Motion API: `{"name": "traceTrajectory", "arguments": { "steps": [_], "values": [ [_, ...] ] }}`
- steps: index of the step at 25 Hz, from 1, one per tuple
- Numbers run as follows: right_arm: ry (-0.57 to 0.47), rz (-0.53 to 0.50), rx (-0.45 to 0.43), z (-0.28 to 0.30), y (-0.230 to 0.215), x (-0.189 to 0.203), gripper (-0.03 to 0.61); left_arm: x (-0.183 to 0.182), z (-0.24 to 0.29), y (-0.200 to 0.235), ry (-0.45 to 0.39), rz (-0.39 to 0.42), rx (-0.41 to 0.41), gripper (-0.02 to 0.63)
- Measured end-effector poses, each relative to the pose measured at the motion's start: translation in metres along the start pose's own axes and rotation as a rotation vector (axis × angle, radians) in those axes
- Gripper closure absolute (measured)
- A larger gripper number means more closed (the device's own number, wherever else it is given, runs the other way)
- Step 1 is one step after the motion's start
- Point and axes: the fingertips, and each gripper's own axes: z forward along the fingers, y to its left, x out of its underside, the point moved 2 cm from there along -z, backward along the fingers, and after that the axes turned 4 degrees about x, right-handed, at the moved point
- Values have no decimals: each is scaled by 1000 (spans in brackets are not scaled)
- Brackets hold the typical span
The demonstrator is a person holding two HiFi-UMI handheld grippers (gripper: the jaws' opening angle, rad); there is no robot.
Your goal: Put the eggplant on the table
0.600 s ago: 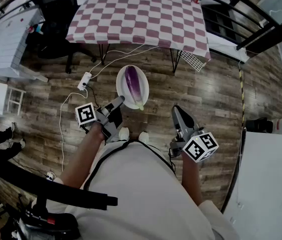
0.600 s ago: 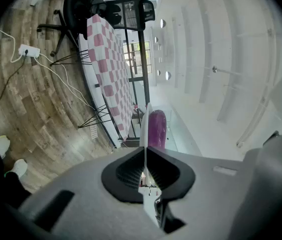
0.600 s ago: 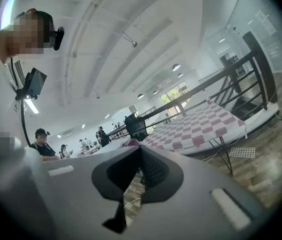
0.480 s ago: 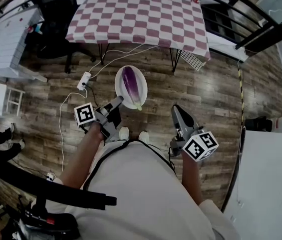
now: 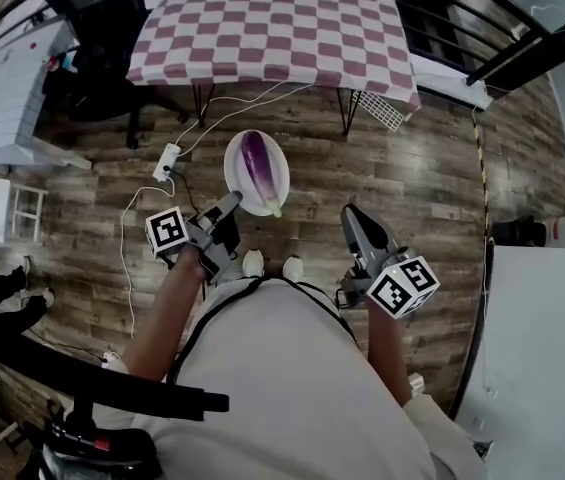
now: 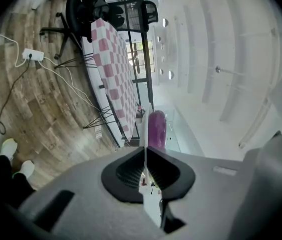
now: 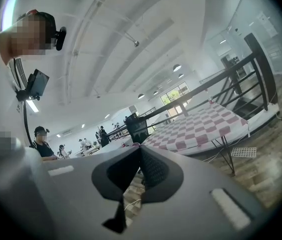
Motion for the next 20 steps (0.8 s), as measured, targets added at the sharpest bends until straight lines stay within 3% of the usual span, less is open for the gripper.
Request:
{"name": "traceTrajectory", "arguments": {
  "steps": [5,20],
  "values": [
    [-21,40,-12,3,6,2,571,-7,-3,1,13,3,1,594],
    [-49,89,68,7,20,22,571,-21,-20,8,73,4,4,594]
  ]
}}
